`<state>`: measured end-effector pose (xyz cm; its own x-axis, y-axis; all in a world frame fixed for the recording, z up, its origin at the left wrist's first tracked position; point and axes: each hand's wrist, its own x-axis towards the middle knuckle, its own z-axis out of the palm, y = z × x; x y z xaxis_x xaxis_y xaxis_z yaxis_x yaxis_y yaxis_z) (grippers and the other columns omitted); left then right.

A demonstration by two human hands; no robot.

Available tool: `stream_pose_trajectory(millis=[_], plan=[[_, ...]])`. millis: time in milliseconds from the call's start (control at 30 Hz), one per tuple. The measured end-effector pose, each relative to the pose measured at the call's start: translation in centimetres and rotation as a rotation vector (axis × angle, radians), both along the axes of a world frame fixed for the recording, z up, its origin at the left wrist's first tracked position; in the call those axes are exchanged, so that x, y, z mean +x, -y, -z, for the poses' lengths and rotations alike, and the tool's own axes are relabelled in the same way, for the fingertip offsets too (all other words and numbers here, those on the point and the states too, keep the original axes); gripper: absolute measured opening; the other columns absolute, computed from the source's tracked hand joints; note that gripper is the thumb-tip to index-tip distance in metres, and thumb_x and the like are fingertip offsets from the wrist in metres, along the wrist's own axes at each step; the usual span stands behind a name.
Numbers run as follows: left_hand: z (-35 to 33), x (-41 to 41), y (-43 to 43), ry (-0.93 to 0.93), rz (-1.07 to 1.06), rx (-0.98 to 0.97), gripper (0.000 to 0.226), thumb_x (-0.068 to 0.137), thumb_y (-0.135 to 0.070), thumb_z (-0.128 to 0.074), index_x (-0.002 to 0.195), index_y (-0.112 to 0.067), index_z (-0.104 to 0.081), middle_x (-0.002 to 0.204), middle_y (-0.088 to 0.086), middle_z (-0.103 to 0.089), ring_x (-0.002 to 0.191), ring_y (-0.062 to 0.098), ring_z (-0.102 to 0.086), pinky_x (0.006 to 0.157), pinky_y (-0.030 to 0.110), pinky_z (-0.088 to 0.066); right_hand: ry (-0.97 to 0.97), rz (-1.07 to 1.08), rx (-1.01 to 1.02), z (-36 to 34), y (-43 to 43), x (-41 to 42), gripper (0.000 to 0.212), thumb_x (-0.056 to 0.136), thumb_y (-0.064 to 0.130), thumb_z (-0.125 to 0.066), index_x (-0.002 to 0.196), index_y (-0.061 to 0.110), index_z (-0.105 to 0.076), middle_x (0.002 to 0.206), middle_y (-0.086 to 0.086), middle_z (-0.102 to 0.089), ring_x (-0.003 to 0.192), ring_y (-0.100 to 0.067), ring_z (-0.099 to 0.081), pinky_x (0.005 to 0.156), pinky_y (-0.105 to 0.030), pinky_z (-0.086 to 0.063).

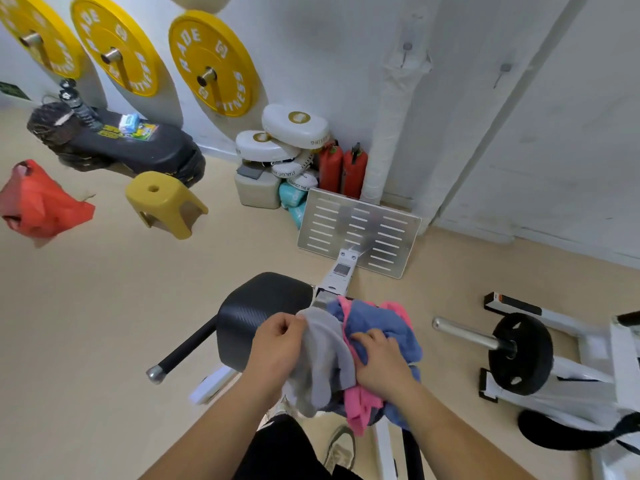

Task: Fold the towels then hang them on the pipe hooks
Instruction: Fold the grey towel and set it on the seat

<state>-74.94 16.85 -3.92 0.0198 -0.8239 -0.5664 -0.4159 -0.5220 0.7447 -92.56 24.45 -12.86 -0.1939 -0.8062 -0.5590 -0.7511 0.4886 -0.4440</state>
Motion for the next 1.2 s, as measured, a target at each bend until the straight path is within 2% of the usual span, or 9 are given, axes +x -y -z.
stream_pose_trajectory(millis=[267,400,567,700,767,900,1033,1133,1200], plan=[[-6.1,1.6,1.0,-0.225,-0.195,-0.190,0.028,0.098,-0.031,-0.064,0.075,-0.014,-0.065,0.069,-0.010,-0.061,0.063,0.004,-0.051,0.065,0.029,-0.042,-0.009,0.029,-0.013,-0.4,0.1,-1.0,0.045,0.093,0.054,-0.055,0.136,0.040,-0.057,0.125,0.005,-0.042,0.120,-0.025,-0.053,0.094,-0.034,-0.047],[-9.7,1.1,0.9,-0.250,-0.028,-0.301,0.020,0.100,-0.026,-0.064,0.085,-0.014,-0.071,0.070,-0.015,-0.069,0.059,-0.009,-0.057,0.059,0.011,-0.048,0.002,0.078,-0.062,-2.4,-1.0,-1.0,0.048,0.090,0.055,-0.061,0.136,0.041,-0.058,0.135,0.008,-0.039,0.126,-0.016,-0.052,0.098,-0.029,-0.046],[-11.7,-0.7,-0.3,-0.283,-0.022,-0.446,0.020,0.099,-0.029,-0.065,0.084,-0.019,-0.073,0.080,-0.009,-0.074,0.067,-0.008,-0.061,0.060,0.007,-0.048,0.150,0.127,-0.136,-7.8,-1.4,-2.0,0.051,0.073,0.064,-0.075,0.120,0.044,-0.070,0.120,0.021,-0.059,0.111,-0.002,-0.061,0.089,-0.023,-0.045],[-14.6,-2.2,-0.6,-0.375,-0.049,-0.543,0.016,0.099,-0.033,-0.064,0.089,-0.024,-0.074,0.082,-0.013,-0.075,0.070,-0.009,-0.062,0.064,0.011,-0.050,0.429,0.181,-0.301,-13.8,-2.5,-1.8,0.043,0.076,0.024,-0.088,0.111,0.041,-0.070,0.104,0.020,-0.075,0.096,0.005,-0.070,0.083,-0.015,-0.053],[-15.9,-3.1,-0.5,-0.410,-0.016,-0.550,0.015,0.098,-0.033,-0.065,0.090,-0.026,-0.075,0.083,-0.015,-0.075,0.073,-0.009,-0.063,0.068,0.013,-0.049,0.483,0.227,-0.464,-16.8,-2.5,-1.4,0.028,0.082,0.010,-0.081,0.104,0.026,-0.074,0.096,0.000,-0.076,0.081,-0.006,-0.070,0.073,-0.014,-0.053],[-17.4,-4.5,0.4,-0.462,-0.014,-0.567,0.015,0.098,-0.034,-0.066,0.088,-0.029,-0.075,0.082,-0.020,-0.075,0.074,-0.012,-0.063,0.075,0.020,-0.048,0.638,0.451,-0.748,-21.5,-2.4,-1.9,0.018,0.096,0.014,-0.068,0.082,0.019,-0.078,0.075,-0.003,-0.074,0.071,-0.004,-0.062,0.063,-0.016,-0.051],[-16.7,-4.5,1.7,-0.317,0.068,-0.600,0.006,0.096,-0.031,-0.067,0.100,-0.033,-0.072,0.090,-0.020,-0.074,0.086,-0.006,-0.067,0.076,0.021,-0.049,0.663,0.472,-0.843,-24.8,-2.5,-2.2,0.020,0.099,0.018,-0.065,0.088,0.029,-0.079,0.086,0.007,-0.079,0.079,0.001,-0.068,0.068,-0.016,-0.055],[-15.1,-4.6,1.1,-0.032,0.246,-0.612,0.046,0.090,-0.033,-0.073,0.133,-0.028,-0.059,0.115,-0.020,-0.062,0.109,0.007,-0.062,0.090,0.026,-0.049,0.628,0.512,-0.839,-25.1,-2.4,-2.0,0.019,0.098,0.022,-0.066,0.089,0.032,-0.078,0.090,0.006,-0.080,0.087,-0.006,-0.074,0.076,-0.021,-0.058],[-14.5,-4.5,-0.6,0.036,0.242,-0.807,0.047,0.087,-0.031,-0.076,0.129,-0.026,-0.058,0.118,-0.017,-0.058,0.108,0.007,-0.060,0.093,0.029,-0.051,0.585,0.532,-0.854,-25.2,-2.4,-1.7,0.016,0.097,0.026,-0.067,0.088,0.034,-0.078,0.090,0.004,-0.079,0.089,-0.013,-0.074,0.078,-0.025,-0.060]])
